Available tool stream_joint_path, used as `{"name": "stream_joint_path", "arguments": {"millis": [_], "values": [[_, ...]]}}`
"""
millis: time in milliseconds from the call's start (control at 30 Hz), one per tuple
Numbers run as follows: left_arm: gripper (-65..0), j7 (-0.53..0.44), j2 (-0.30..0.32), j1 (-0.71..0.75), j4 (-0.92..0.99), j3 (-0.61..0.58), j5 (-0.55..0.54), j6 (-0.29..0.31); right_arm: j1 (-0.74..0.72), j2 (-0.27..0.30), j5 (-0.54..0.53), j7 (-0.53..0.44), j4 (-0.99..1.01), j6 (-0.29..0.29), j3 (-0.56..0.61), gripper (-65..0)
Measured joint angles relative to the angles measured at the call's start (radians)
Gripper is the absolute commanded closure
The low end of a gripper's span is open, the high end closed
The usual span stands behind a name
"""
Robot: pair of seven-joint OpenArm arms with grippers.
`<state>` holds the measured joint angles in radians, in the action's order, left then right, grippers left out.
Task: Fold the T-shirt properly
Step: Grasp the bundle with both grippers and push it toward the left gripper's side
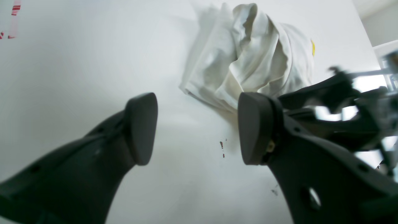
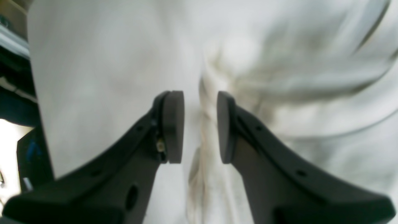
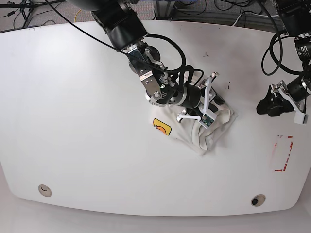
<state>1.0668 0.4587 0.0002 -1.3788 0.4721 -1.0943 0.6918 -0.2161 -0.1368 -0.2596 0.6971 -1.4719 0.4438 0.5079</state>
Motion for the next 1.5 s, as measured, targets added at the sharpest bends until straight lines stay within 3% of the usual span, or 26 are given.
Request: {"name": "stream_joint_path", "arguments": {"millis": [233, 367, 467, 600, 700, 900, 1033, 1267, 1500], "values": [[-38.5, 0.008, -0.013, -0.024, -0.019, -0.154, 0.011, -0.002, -0.021, 0.064, -0.014, 0.023, -0.159, 0.005, 0.001, -17.0], [-38.3, 0.006, -0.058, -0.056, -0.089, -0.237, 0.041, -0.002, -0.046, 0.111, -0.006, 0.058, -0.148, 0.007, -0.057, -16.8], [-38.3, -0.001, -0.103, -0.067, -0.174, -0.286, 0.103, -0.052, -0.066, 0.143, 0.000, 0.050, -0.126, 0.002, -0.127, -16.8], [-38.3, -0.008, -0.201, -0.066, -0.283, -0.330, 0.292, -0.120, -0.116, 0.182, 0.002, 0.003, -0.027, 0.003, -0.207, -16.8], [-37.5, -0.001, -0.277, -0.055, -0.320, -0.358, 0.414, -0.123, -0.146, 0.206, 0.005, -0.079, 0.058, 0.000, -0.208, -16.8], [-26.0, -0.004, -0.405, -0.018, -0.337, -0.393, 0.605, -0.119, -0.162, 0.211, -0.006, -0.199, 0.225, 0.004, -0.203, -16.8], [-25.4, 0.003, -0.460, 0.009, -0.331, -0.391, 0.713, -0.119, -0.156, 0.205, 0.000, -0.283, 0.322, 0.003, -0.203, -16.6], [-25.4, -0.100, -0.467, 0.007, -0.219, -0.380, 0.777, -0.116, -0.148, 0.200, -0.007, -0.438, 0.467, 0.004, -0.203, -16.6], [-25.4, -0.235, -0.362, -0.027, -0.040, -0.357, 0.704, -0.080, -0.063, 0.217, -0.027, -0.514, 0.464, 0.003, -0.209, -16.6]]}}
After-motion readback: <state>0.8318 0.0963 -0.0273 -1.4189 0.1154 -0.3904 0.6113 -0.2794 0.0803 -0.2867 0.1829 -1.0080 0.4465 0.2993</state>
